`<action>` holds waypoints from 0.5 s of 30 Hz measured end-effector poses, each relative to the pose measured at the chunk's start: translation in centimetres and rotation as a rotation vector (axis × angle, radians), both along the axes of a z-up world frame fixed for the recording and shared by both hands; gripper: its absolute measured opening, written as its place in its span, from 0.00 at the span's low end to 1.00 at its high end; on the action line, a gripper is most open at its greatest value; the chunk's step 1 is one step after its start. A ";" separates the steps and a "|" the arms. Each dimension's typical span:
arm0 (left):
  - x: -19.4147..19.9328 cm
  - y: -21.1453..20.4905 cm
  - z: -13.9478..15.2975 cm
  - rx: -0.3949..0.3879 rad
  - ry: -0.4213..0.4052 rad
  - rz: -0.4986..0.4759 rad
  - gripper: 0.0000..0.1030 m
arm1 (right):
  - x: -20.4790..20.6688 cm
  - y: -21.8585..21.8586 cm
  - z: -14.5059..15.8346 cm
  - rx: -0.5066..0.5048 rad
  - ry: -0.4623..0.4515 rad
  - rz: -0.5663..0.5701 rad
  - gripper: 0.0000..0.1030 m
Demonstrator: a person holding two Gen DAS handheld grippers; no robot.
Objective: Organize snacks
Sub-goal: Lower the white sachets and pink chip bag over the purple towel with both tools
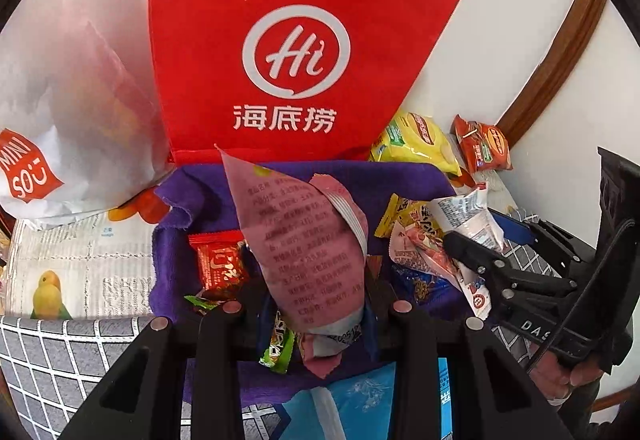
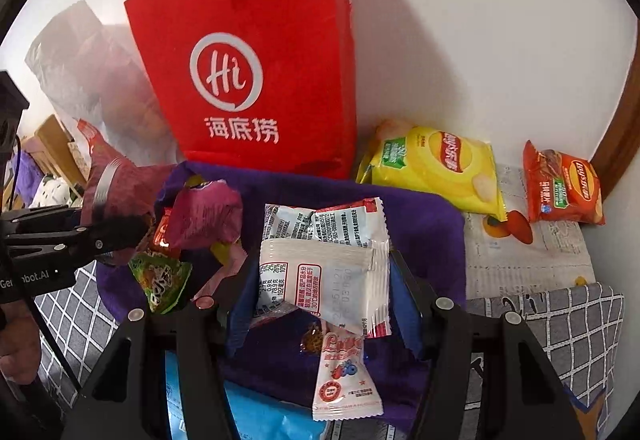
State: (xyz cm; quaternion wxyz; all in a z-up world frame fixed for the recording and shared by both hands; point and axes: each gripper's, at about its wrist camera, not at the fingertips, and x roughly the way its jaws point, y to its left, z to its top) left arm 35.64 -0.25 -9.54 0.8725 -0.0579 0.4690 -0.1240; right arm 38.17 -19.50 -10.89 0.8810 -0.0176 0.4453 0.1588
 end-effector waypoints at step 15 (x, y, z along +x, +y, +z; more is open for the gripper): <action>0.9 -0.7 -2.3 0.030 0.060 0.004 0.32 | 0.4 1.2 -2.5 -0.049 0.077 0.028 0.59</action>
